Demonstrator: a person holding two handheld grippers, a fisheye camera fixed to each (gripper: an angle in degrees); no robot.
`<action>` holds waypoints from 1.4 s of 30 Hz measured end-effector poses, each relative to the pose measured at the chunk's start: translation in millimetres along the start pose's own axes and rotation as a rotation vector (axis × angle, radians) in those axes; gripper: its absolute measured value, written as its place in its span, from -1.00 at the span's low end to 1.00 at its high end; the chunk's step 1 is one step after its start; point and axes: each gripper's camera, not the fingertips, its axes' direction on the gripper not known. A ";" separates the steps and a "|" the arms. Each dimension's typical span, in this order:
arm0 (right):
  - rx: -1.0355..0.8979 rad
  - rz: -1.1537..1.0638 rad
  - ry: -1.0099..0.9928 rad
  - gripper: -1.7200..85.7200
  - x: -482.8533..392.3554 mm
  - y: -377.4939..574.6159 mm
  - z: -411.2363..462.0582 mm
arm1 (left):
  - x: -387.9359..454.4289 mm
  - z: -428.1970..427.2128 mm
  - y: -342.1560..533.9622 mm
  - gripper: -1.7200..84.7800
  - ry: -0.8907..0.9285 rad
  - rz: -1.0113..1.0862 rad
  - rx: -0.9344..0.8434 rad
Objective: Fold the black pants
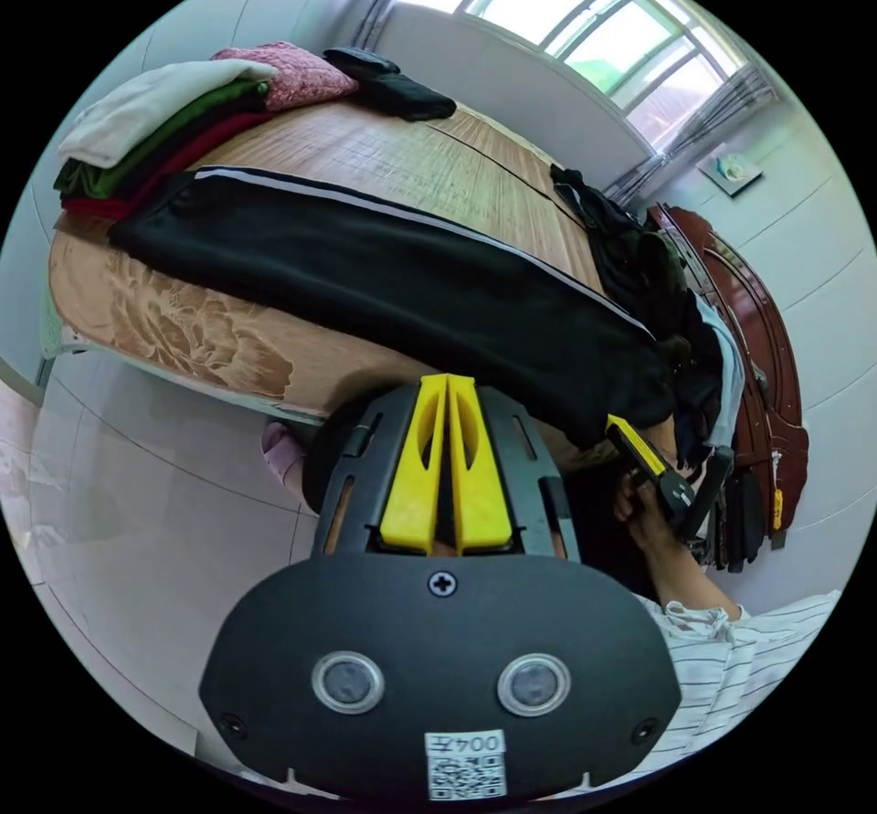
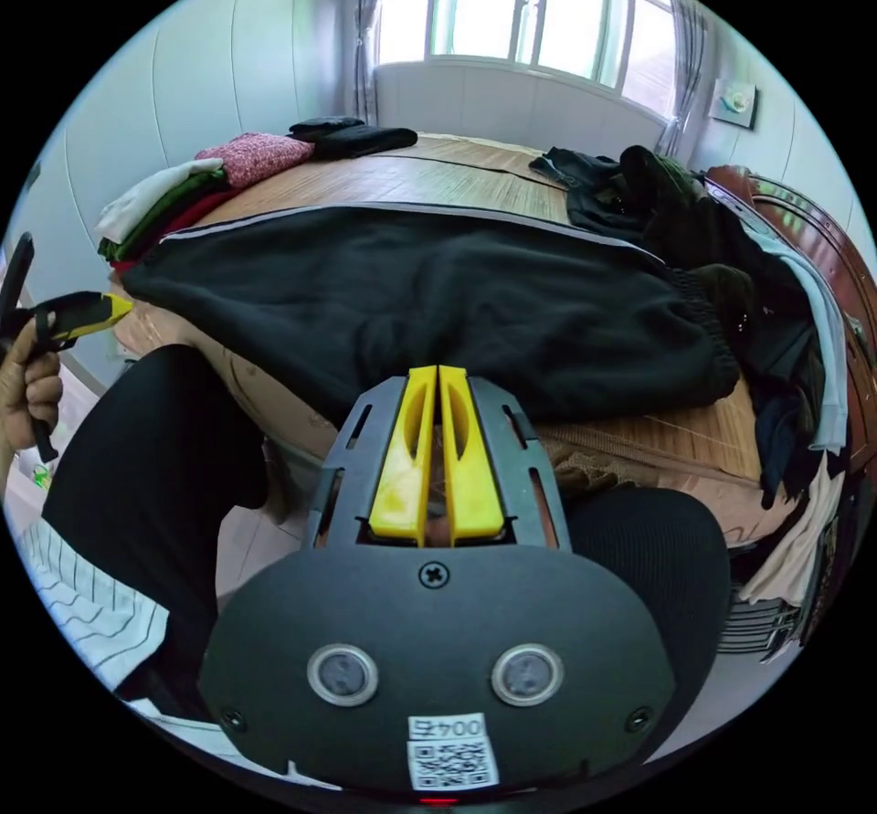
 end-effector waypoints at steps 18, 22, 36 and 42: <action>-0.041 0.255 -0.233 -0.98 66.9 -8.0 -94.7 | 73.3 -232.1 -116.0 -0.92 -0.044 -0.045 0.063; -0.024 0.421 -0.369 -0.98 135.3 9.0 -110.6 | 1.9 -366.7 -111.5 -0.88 0.128 -0.250 0.297; -0.034 0.696 -0.544 -0.98 217.1 32.6 -94.6 | -220.3 -582.6 -143.1 -0.72 0.586 -0.862 0.508; -0.052 0.691 -0.533 -0.98 224.6 28.2 -95.8 | -220.9 -629.6 -175.8 -0.69 0.605 -0.855 0.487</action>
